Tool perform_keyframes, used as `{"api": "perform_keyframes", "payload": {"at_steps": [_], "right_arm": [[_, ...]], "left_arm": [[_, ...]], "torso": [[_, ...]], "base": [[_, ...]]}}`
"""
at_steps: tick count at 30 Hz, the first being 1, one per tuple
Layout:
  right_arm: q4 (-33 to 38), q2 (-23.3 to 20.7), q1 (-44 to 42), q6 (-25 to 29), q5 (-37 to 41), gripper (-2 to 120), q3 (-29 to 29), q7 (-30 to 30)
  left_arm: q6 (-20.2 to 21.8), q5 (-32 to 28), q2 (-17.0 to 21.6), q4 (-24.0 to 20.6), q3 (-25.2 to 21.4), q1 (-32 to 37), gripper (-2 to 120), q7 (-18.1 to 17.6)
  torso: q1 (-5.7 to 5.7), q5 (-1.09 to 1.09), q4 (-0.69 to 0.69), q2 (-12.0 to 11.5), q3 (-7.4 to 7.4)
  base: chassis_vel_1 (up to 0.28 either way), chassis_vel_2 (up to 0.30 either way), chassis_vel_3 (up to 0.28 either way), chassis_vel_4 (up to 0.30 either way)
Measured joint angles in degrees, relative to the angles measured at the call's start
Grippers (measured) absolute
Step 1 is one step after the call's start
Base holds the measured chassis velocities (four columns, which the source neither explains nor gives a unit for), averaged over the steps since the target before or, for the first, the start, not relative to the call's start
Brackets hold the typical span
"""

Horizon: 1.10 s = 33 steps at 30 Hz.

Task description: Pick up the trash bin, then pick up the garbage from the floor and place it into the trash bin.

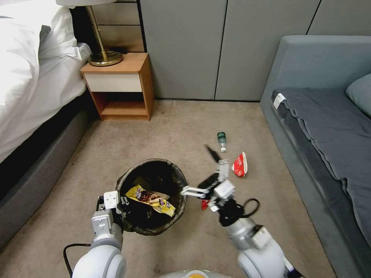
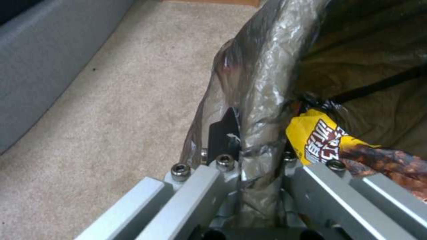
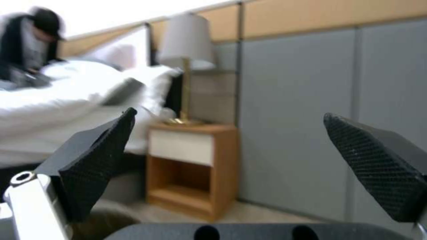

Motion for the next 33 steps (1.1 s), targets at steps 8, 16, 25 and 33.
{"api": "perform_keyframes", "payload": {"at_steps": [8,16,25,33], "right_arm": [[-3.70,0.54,-4.91,5.21,-1.59,100,3.42,0.65],[-5.25,0.09,-5.16,6.01,-1.72,100,4.83,0.46],[-5.47,-0.59,-1.08,4.27,0.73,100,7.10,0.26],[-10.15,-5.86,10.57,-2.49,6.95,100,12.45,-4.86]], "left_arm": [[0.23,-1.44,0.09,-0.21,-1.30,-0.51,0,-0.02],[0.40,-2.09,0.21,-0.85,-1.85,-0.79,0,-0.07],[0.55,-2.13,0.19,-1.27,-1.81,-0.79,0,-0.09],[0.56,-2.20,0.28,-1.28,-1.89,-0.73,0,-0.11]], "torso": [[0.00,0.01,0.02,0.00,0.00],[0.00,0.01,0.02,0.00,0.01],[0.00,0.01,0.00,0.00,0.01],[0.00,0.02,0.03,0.00,0.01]], "base": [[0.000,0.000,0.000,0.000],[0.000,0.000,0.000,0.000],[0.000,0.000,0.000,0.000],[0.000,0.000,0.000,0.000]]}}
